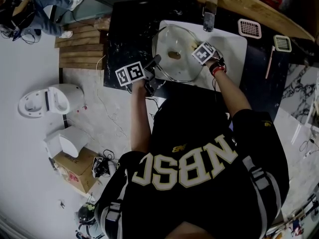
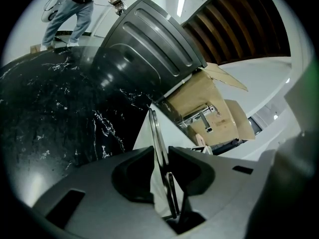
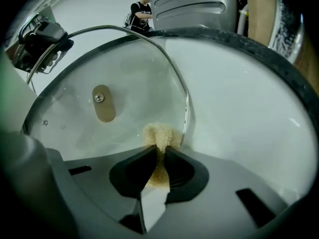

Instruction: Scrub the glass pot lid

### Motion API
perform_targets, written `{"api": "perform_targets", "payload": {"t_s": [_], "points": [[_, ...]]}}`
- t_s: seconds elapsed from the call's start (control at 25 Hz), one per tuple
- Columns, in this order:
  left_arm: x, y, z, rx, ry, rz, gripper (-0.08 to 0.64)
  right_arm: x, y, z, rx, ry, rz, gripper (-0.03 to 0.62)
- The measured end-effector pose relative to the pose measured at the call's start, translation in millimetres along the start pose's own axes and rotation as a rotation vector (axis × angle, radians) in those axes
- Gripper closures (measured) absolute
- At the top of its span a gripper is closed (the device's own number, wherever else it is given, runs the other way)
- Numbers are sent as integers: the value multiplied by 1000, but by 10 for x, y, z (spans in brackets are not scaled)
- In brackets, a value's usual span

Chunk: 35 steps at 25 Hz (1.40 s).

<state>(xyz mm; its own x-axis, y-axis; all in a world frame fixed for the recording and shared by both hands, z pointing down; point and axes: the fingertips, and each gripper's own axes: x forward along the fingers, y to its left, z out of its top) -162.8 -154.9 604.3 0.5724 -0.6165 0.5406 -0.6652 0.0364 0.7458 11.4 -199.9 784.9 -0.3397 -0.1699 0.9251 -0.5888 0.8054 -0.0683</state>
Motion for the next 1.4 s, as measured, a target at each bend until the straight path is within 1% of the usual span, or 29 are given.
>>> {"api": "perform_targets", "payload": {"t_s": [0.08, 0.28, 0.36, 0.44, 0.48, 0.56, 0.6, 0.72, 0.76, 0.92, 1.0, 1.16, 1.32, 1.4], "points": [[3, 0, 1, -1, 0, 0, 459, -28, 65, -74, -6, 10, 29, 531], [1, 9, -1, 0, -3, 1, 459, -199, 320, -370, -19, 133, 128, 531], [0, 8, 1, 0, -6, -2, 459, -267, 498, -408, -27, 139, 183, 531], [0, 3, -1, 0, -8, -5, 459, -331, 538, -509, -57, 172, 158, 532], [-1, -1, 0, 1, -8, -6, 459, -340, 581, -498, -75, 157, 155, 532], [-5, -8, 3, -1, -10, -8, 459, -360, 727, -427, -100, 112, 182, 534], [-4, -11, 5, -1, -11, -9, 459, -392, 816, -411, -103, 106, 207, 535], [-1, -16, 6, 3, -9, -3, 459, -505, 1152, -270, -94, 53, 327, 535], [-4, -15, 5, 8, -7, 2, 459, -545, 1210, -241, -96, 46, 343, 535], [-5, -17, 3, 19, 1, 16, 459, -679, 1239, -178, -135, 51, 307, 535], [0, -11, 2, 18, -1, 18, 459, -729, 1331, -111, -144, 33, 320, 535], [4, -8, -4, 28, 0, 26, 459, -838, 1508, 82, -133, -28, 360, 535], [0, -9, -7, 45, 4, 40, 459, -936, 1653, 357, -126, -101, 412, 532], [1, -9, -9, 42, 3, 41, 459, -961, 1680, 492, -119, -134, 421, 531]]}}
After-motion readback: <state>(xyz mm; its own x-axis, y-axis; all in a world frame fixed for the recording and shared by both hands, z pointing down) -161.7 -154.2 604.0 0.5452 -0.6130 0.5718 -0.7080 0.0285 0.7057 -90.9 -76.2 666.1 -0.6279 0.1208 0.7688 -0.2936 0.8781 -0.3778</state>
